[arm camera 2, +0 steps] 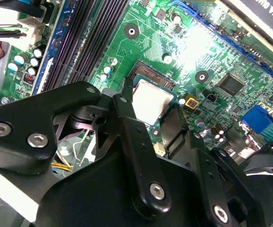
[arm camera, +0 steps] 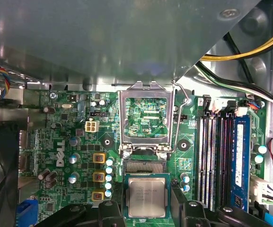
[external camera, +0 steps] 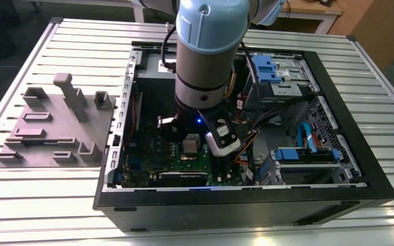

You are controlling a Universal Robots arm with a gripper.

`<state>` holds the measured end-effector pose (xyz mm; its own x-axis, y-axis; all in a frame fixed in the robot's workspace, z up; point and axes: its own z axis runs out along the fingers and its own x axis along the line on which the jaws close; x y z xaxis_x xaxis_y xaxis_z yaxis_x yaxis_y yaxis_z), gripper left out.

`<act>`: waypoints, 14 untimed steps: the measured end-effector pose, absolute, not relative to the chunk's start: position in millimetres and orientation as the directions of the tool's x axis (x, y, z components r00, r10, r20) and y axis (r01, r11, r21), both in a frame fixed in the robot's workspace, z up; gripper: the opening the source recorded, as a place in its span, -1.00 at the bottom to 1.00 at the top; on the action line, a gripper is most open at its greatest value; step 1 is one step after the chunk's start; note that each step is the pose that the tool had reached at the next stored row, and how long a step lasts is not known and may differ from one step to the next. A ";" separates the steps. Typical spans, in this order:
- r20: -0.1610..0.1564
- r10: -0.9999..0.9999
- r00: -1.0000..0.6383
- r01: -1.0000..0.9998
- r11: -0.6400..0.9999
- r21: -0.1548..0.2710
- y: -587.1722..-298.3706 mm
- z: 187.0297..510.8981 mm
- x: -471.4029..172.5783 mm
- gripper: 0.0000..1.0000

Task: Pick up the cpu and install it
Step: 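Place the cpu into insertion slot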

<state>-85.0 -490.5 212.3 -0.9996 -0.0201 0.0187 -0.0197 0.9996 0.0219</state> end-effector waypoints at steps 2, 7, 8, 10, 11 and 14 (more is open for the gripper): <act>0.019 -0.020 -1.000 -0.020 1.000 0.018 -490.5 212.3 -85.0 -0.06; 0.019 -0.020 -1.000 -0.020 1.000 -0.001 -490.5 211.9 -85.0 -0.06; 0.019 -0.020 -1.000 -0.020 1.000 -0.001 -490.6 211.4 -85.0 -0.06; 0.019 -0.020 -1.000 -0.020 1.000 -0.001 -490.5 209.6 -85.0 -0.06; 0.019 -0.020 -1.000 -0.020 1.000 -0.001 -490.5 208.3 -85.1 -0.06; 0.019 -0.020 -1.000 -0.020 1.000 -0.001 -490.2 206.2 -85.4 -0.06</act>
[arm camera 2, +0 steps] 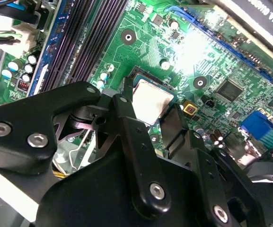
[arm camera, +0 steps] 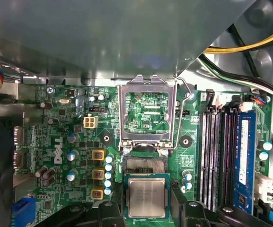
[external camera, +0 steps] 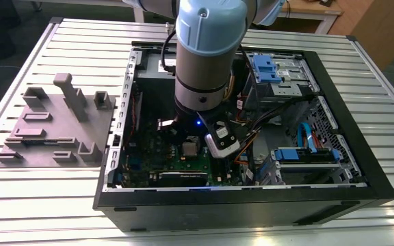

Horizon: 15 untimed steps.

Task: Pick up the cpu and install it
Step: 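Place the cpu into insertion slot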

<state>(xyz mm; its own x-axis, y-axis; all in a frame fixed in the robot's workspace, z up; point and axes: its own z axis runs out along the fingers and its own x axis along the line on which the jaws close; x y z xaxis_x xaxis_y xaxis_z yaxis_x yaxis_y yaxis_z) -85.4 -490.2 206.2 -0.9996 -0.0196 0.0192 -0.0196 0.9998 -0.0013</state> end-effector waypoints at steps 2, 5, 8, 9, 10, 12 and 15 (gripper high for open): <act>0.019 -0.016 -1.000 -0.016 1.000 -0.002 -490.0 206.0 -85.6 -0.06; 0.019 -0.009 -1.000 -0.009 1.000 -0.001 -489.8 204.9 -85.9 -0.06; 0.019 -0.009 -1.000 -0.009 1.000 0.000 -489.7 202.6 -86.2 -0.06; 0.019 -0.009 -1.000 -0.009 1.000 0.000 -489.6 201.7 -86.3 -0.06; 0.019 -0.009 -1.000 -0.009 1.000 0.001 -489.6 200.9 -86.3 -0.06; 0.019 -0.009 -1.000 -0.009 1.000 0.002 -489.6 199.8 -86.6 -0.06; 0.019 -0.009 -1.000 -0.009 1.000 0.003 -489.6 197.7 -86.6 -0.06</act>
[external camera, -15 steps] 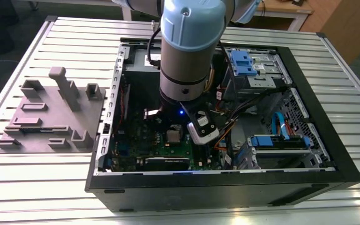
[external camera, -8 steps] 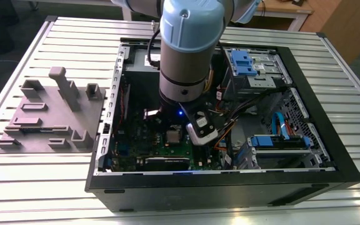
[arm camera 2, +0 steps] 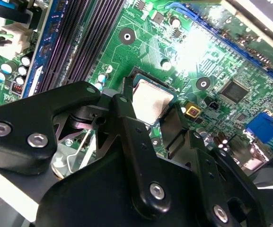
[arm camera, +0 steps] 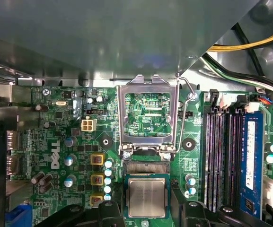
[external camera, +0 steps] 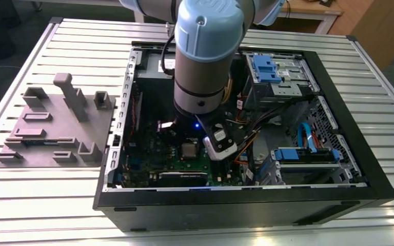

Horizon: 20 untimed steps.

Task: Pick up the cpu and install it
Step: 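Place the cpu into insertion slot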

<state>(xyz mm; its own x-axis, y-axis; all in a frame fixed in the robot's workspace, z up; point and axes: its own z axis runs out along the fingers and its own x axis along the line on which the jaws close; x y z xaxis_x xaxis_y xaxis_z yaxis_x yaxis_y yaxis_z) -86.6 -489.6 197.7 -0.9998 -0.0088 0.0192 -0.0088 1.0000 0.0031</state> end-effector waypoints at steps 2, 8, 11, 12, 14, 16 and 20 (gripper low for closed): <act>0.019 -0.009 -1.000 -0.009 1.000 0.005 -489.6 196.5 -86.7 -0.06; 0.019 -0.009 -1.000 -0.009 1.000 0.010 -489.5 194.0 -86.6 -0.06; 0.019 -0.009 -1.000 -0.009 1.000 0.012 -489.4 193.6 -86.6 -0.06; 0.019 -0.009 -1.000 -0.009 1.000 0.012 -489.4 193.7 -86.6 -0.06; 0.019 -0.009 -1.000 -0.009 1.000 0.012 -489.5 193.7 -86.6 -0.06; 0.019 -0.009 -1.000 -0.009 1.000 0.012 -489.5 194.0 -86.6 -0.06; 0.019 -0.009 -1.000 -0.009 1.000 0.012 -489.4 195.9 -86.6 -0.06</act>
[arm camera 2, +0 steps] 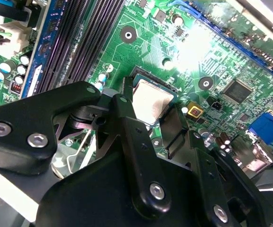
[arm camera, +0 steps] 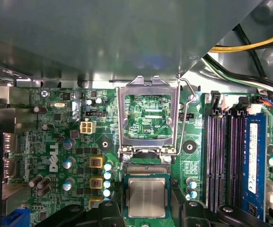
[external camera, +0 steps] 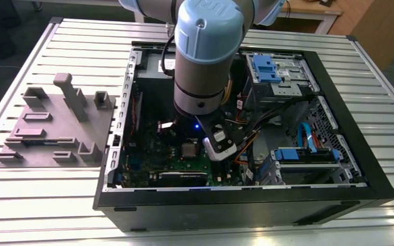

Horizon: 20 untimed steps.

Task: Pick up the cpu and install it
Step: 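Place the cpu into insertion slot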

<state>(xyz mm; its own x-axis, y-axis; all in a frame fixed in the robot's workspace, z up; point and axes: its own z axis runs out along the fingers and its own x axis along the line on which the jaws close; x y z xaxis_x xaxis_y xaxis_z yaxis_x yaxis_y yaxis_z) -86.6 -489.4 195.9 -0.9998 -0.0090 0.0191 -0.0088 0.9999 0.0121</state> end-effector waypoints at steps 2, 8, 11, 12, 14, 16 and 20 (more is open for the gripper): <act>0.019 -0.009 -1.000 -0.009 1.000 0.012 -489.4 195.9 -86.6 -0.06; 0.019 -0.009 -1.000 -0.009 1.000 0.012 -489.1 195.8 -86.6 -0.06; 0.019 -0.009 -1.000 -0.009 1.000 0.012 -488.7 194.1 -86.6 -0.06; 0.019 -0.009 -1.000 -0.009 1.000 0.012 -488.7 193.4 -86.6 -0.06; 0.019 -0.009 -1.000 -0.009 1.000 0.012 -488.6 192.4 -86.6 -0.06; 0.019 -0.009 -1.000 -0.009 1.000 0.012 -488.6 190.8 -86.6 -0.06; 0.019 -0.009 -1.000 -0.009 1.000 0.011 -488.7 190.3 -86.6 -0.06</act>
